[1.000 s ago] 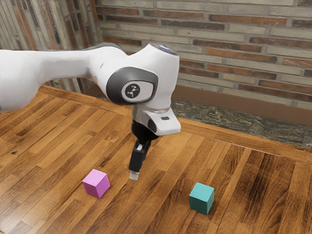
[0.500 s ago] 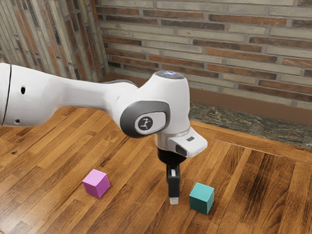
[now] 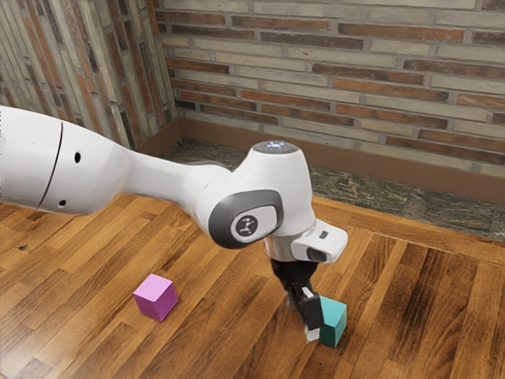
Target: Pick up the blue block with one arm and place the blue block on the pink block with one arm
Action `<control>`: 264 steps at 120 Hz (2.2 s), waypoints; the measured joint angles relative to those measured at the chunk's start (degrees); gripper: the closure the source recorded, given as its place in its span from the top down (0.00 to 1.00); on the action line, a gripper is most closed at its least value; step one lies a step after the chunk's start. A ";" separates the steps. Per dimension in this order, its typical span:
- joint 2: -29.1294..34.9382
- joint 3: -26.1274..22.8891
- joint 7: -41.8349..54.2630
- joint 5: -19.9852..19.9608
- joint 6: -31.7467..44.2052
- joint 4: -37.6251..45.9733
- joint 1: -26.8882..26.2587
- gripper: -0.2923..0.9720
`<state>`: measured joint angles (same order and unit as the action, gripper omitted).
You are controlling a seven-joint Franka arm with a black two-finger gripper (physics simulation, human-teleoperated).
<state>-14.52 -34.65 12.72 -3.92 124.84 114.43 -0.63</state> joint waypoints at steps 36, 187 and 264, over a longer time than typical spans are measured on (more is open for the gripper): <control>-1.63 20.23 -10.02 -0.13 1.62 -3.14 -19.51 0.77; -17.51 47.24 -27.93 -10.46 2.28 -16.11 -42.36 0.55; -5.18 47.06 -28.67 -9.82 2.12 -7.51 -41.07 0.53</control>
<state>-19.71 12.41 -15.95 -13.74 126.96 106.92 -41.71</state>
